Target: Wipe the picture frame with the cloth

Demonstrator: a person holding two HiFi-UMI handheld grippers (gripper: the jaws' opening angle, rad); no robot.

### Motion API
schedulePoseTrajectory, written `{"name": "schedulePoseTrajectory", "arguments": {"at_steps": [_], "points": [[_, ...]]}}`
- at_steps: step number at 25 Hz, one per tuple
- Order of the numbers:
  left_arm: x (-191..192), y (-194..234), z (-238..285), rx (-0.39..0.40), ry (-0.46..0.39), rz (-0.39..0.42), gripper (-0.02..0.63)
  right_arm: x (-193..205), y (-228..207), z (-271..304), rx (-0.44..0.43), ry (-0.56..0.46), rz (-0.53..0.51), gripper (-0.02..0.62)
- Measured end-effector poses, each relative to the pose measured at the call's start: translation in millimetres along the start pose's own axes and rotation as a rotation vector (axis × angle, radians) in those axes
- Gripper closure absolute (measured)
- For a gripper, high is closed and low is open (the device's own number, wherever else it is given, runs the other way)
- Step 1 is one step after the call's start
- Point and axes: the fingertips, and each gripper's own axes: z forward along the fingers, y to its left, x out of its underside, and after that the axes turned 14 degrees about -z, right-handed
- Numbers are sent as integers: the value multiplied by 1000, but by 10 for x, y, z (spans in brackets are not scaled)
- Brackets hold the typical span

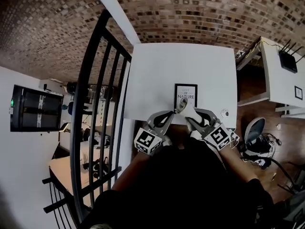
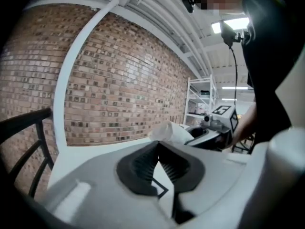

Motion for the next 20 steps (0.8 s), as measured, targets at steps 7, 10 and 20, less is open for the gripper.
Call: {"name": "schedulePoseTrajectory", "arguments": {"at_steps": [7, 10, 20], "points": [[48, -215, -261, 149, 18, 27, 604, -250, 225, -116, 155, -26, 76, 472], [-74, -256, -392, 190, -24, 38, 604, -462, 256, -178, 220, -67, 98, 472], [-534, -617, -545, 170, -126, 38, 604, -1106, 248, -572, 215, -189, 8, 472]]}}
